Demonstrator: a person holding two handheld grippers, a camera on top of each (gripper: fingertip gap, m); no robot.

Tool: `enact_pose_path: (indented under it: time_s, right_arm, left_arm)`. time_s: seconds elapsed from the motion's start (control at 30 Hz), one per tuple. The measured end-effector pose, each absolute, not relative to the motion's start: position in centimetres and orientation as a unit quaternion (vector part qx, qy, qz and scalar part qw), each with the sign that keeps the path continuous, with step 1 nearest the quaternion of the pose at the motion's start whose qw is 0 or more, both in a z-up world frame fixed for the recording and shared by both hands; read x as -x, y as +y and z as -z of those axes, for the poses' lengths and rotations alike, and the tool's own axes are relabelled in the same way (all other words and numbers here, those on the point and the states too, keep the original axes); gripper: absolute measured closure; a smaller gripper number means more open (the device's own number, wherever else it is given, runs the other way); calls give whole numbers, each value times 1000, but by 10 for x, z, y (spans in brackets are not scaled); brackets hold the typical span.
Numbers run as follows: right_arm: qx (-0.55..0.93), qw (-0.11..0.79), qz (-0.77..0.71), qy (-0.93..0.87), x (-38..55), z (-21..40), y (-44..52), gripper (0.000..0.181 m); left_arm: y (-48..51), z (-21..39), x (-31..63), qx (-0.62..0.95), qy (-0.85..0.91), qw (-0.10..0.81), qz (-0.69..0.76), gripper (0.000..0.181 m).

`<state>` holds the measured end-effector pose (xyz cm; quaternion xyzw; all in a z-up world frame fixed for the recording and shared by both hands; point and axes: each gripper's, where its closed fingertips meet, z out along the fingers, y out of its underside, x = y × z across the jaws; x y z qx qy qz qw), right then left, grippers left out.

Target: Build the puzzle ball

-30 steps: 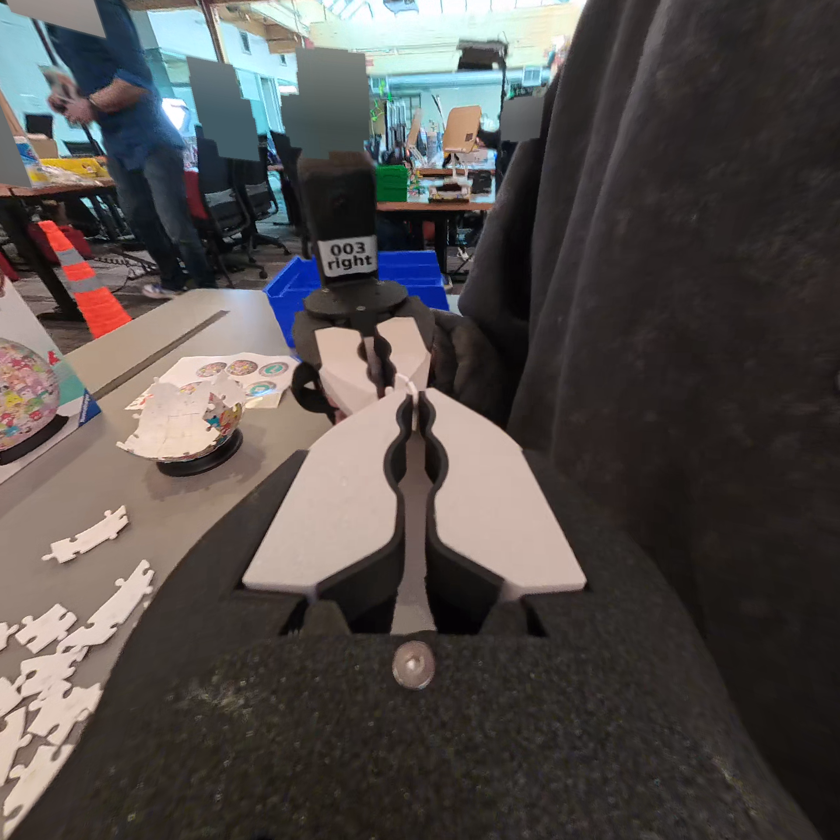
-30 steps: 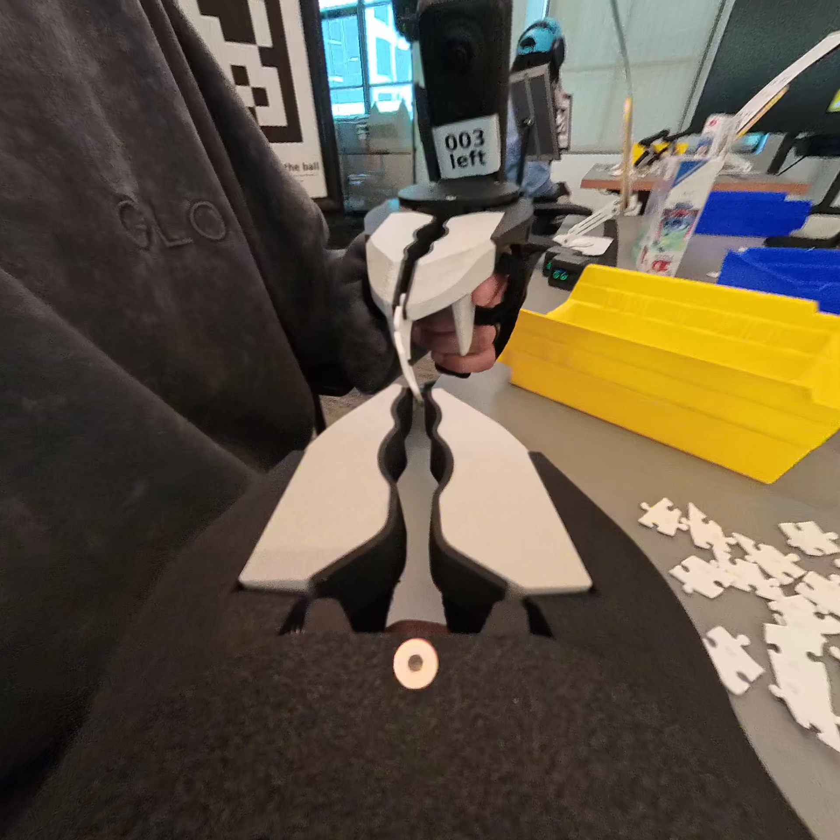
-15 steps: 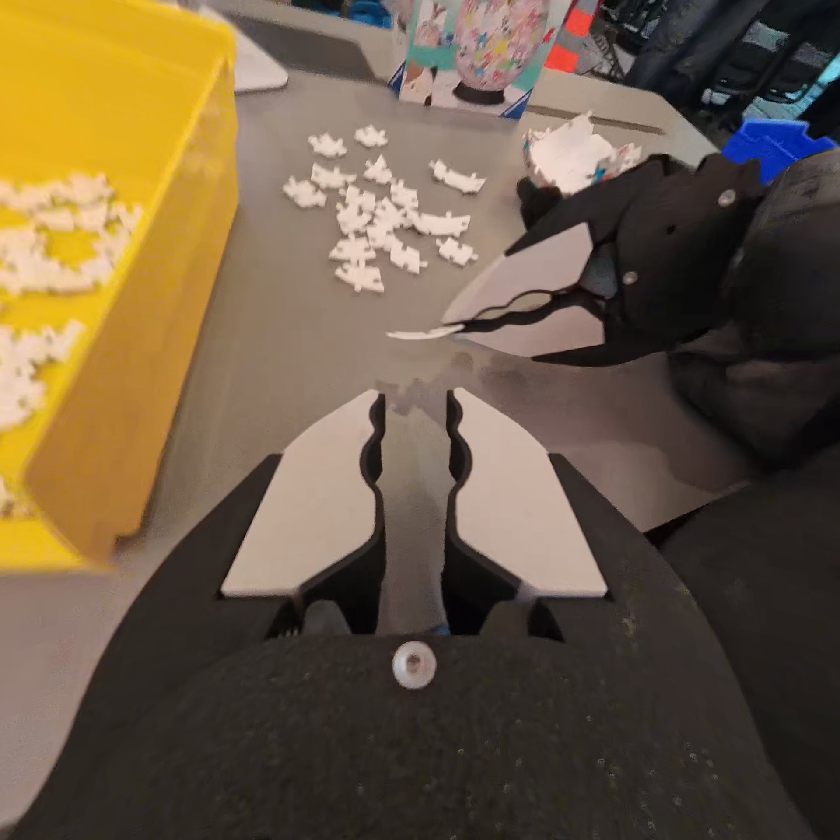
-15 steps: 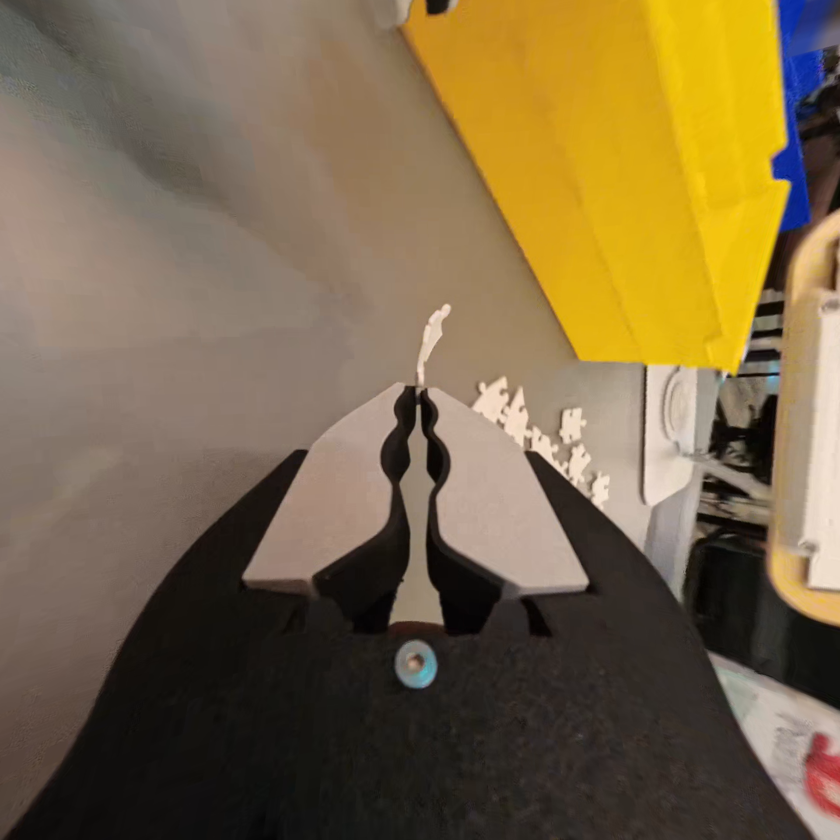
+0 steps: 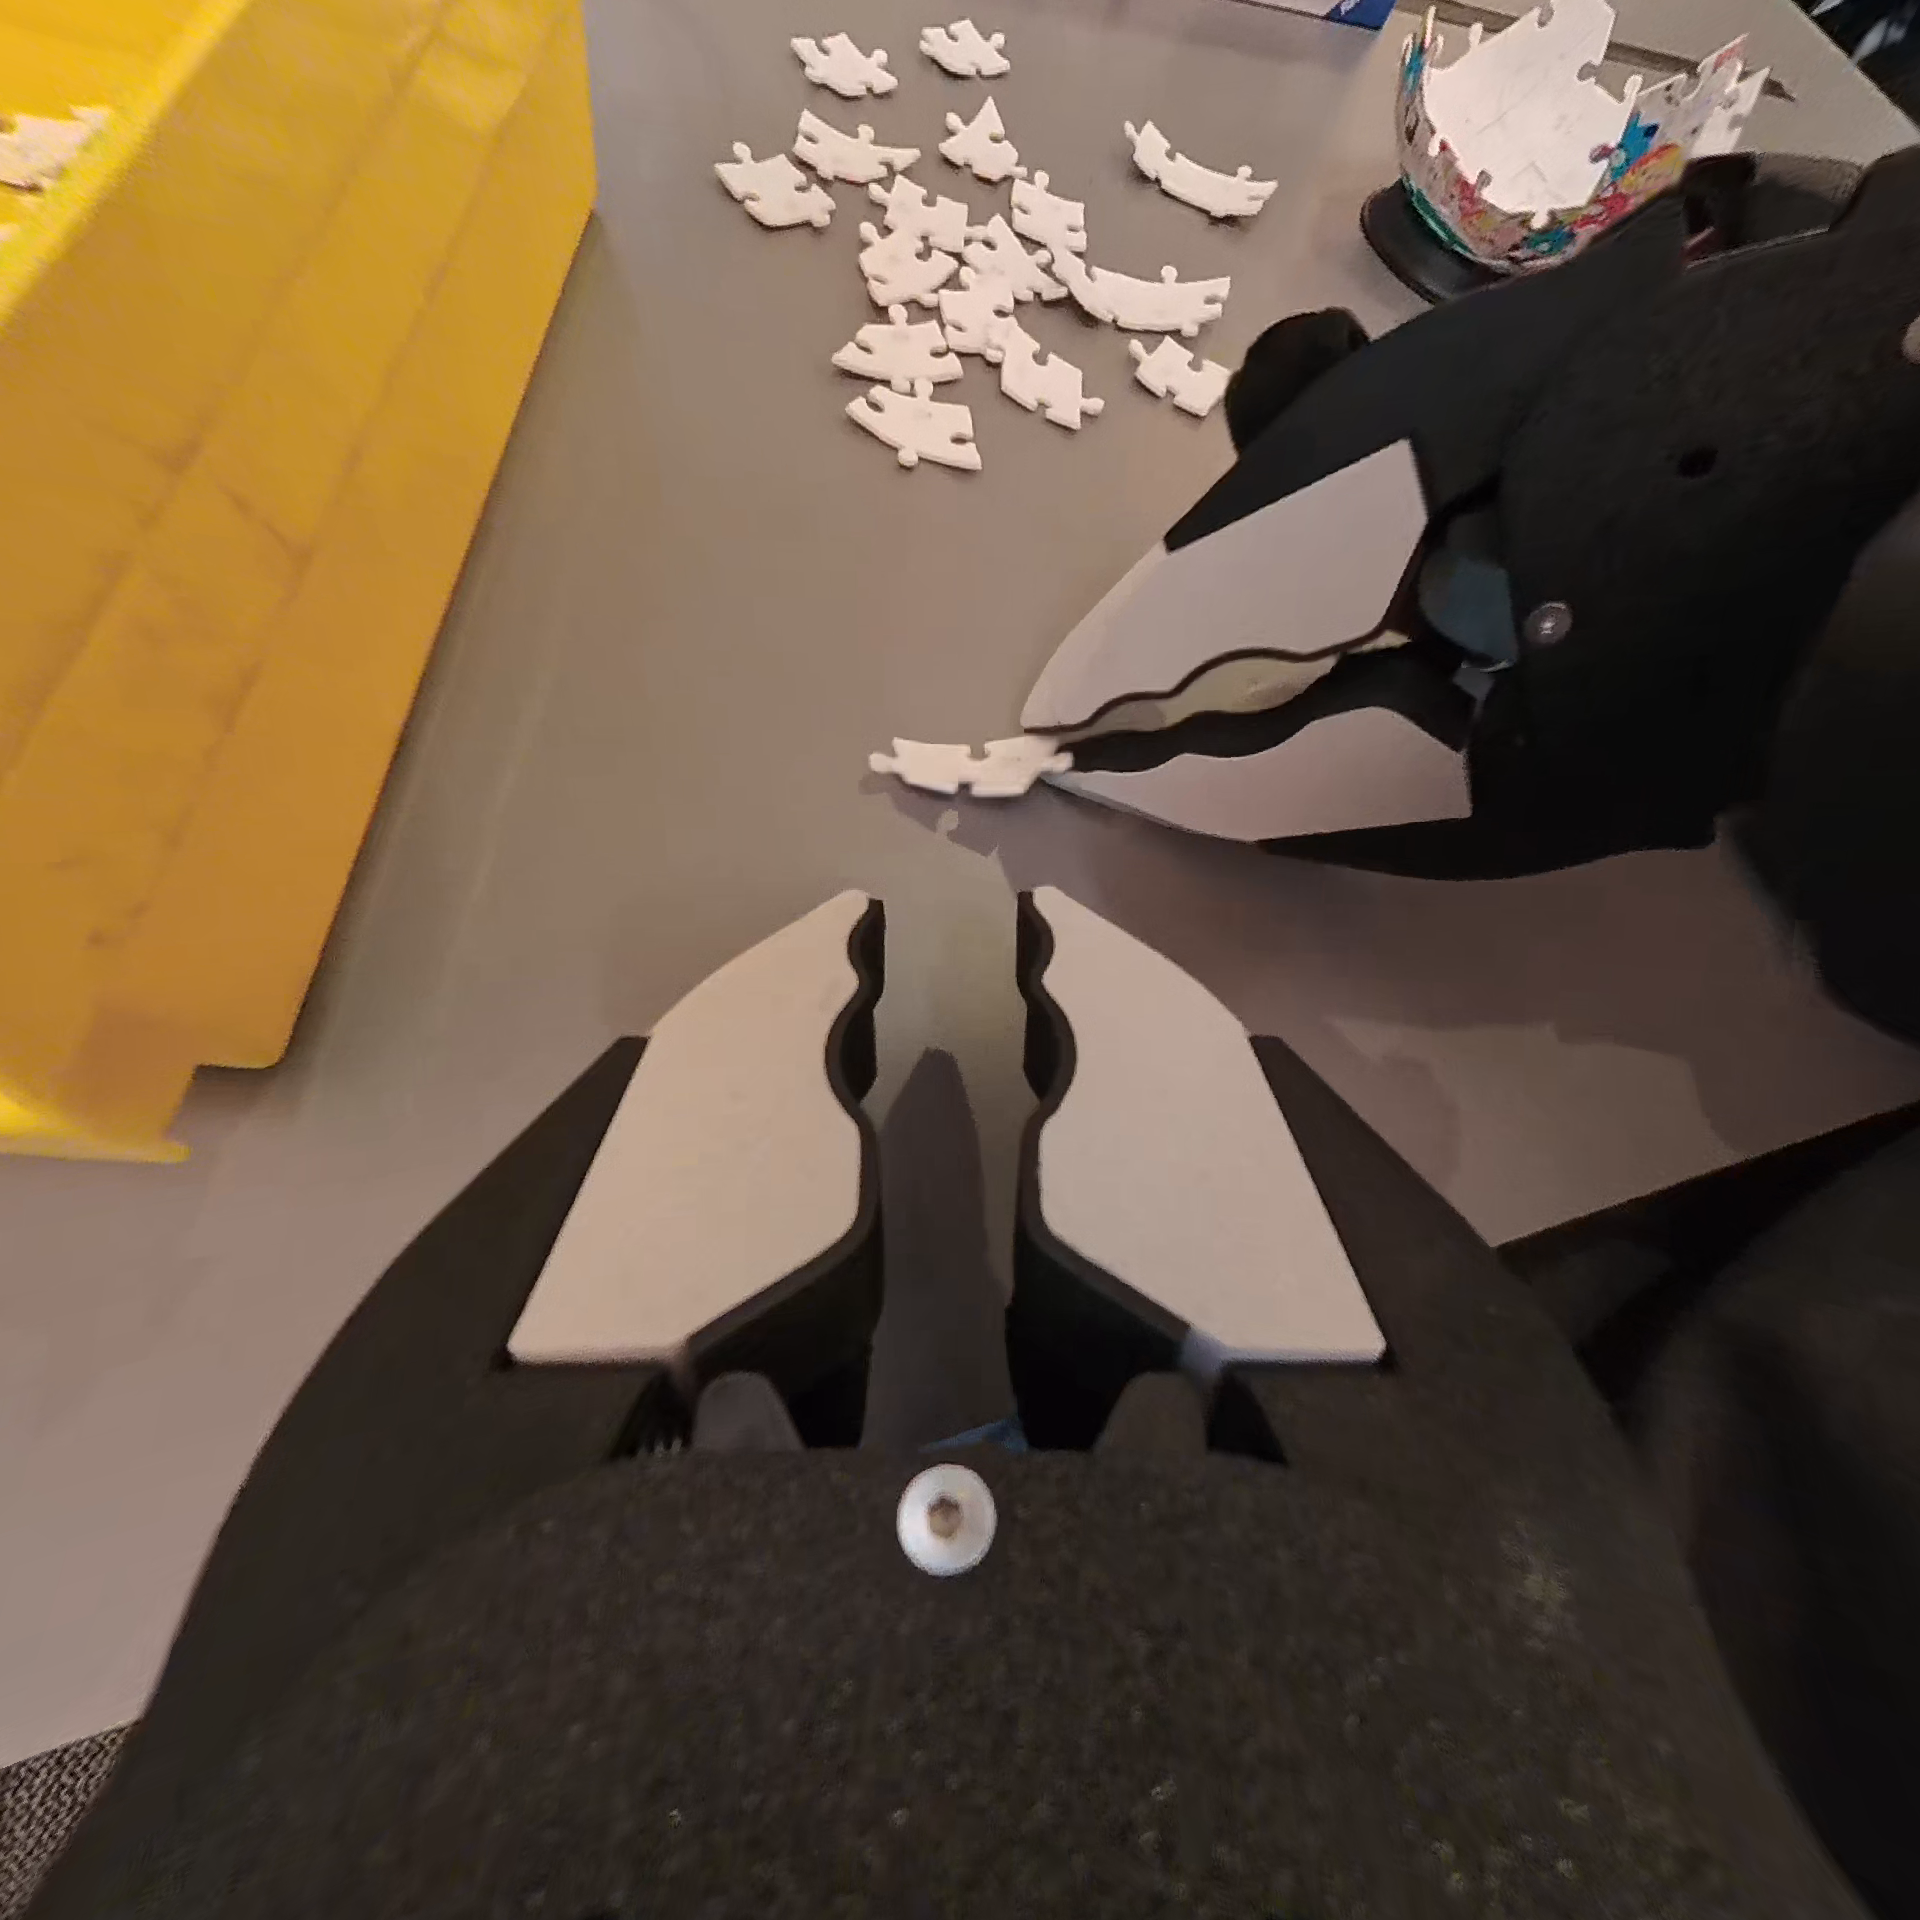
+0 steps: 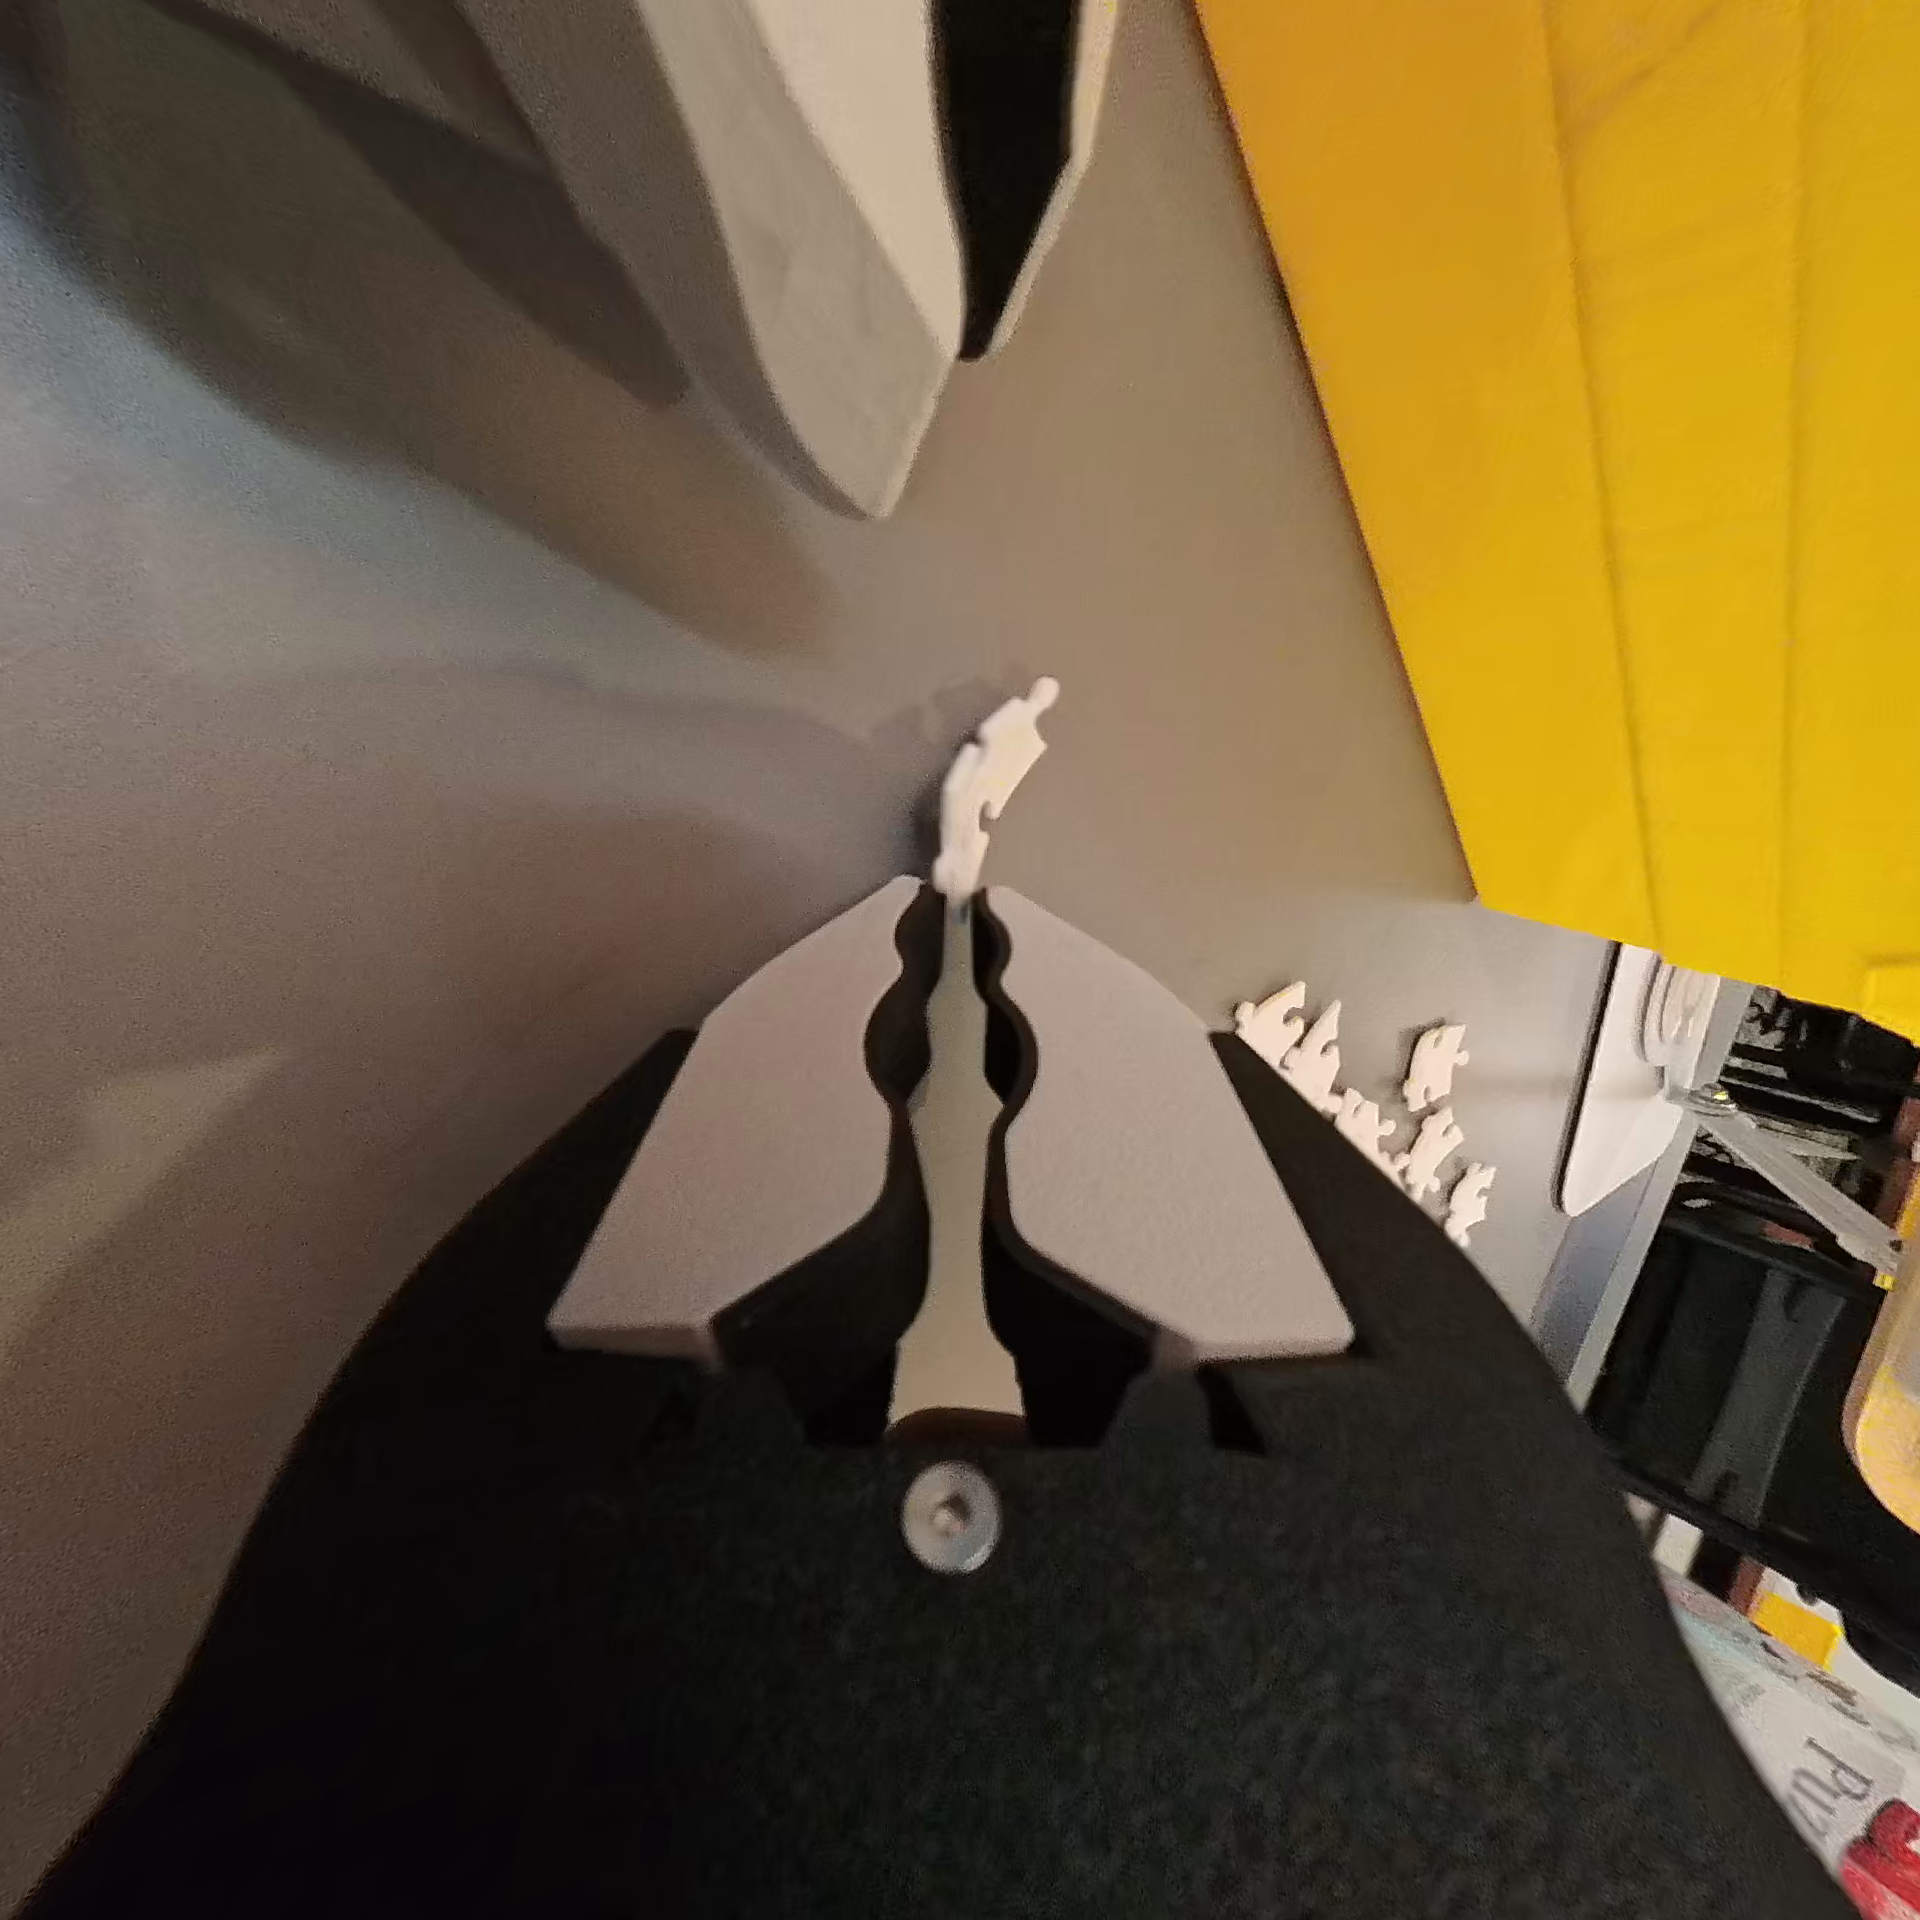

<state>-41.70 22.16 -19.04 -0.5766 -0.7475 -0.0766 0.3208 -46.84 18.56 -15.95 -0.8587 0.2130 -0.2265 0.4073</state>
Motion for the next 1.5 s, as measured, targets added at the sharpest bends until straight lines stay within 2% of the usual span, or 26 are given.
enact_pose_path:
  time_s: [0.17,0.27,0.4,0.5,0.67,0.83,0.9,1.37,1.5]
  right_arm:
    - [610,315,27,-727,412,185,212,158]
    - [631,328,-62,-700,409,168,198,155]
    - [698,357,-106,-611,383,145,249,157]
    - [744,317,-153,-568,374,166,281,157]
    - [754,312,-178,-550,381,182,299,159]
    - [763,318,-158,-541,383,186,318,175]
    - [771,306,-157,-536,382,189,321,181]
    - [764,274,-169,-559,392,192,283,181]
    - [752,291,-156,-571,394,184,281,181]
  left_arm:
    - [184,161,467,860,218,405,219,158]
    - [183,160,468,860,220,407,214,158]
    - [183,163,471,864,216,403,209,158]
    - [185,167,469,866,212,394,222,158]
    - [191,177,454,871,195,360,273,160]
    - [196,175,441,864,185,350,311,163]
    - [196,176,437,865,186,345,315,167]
    - [190,177,419,865,209,330,315,169]
    - [189,174,421,863,220,339,303,168]
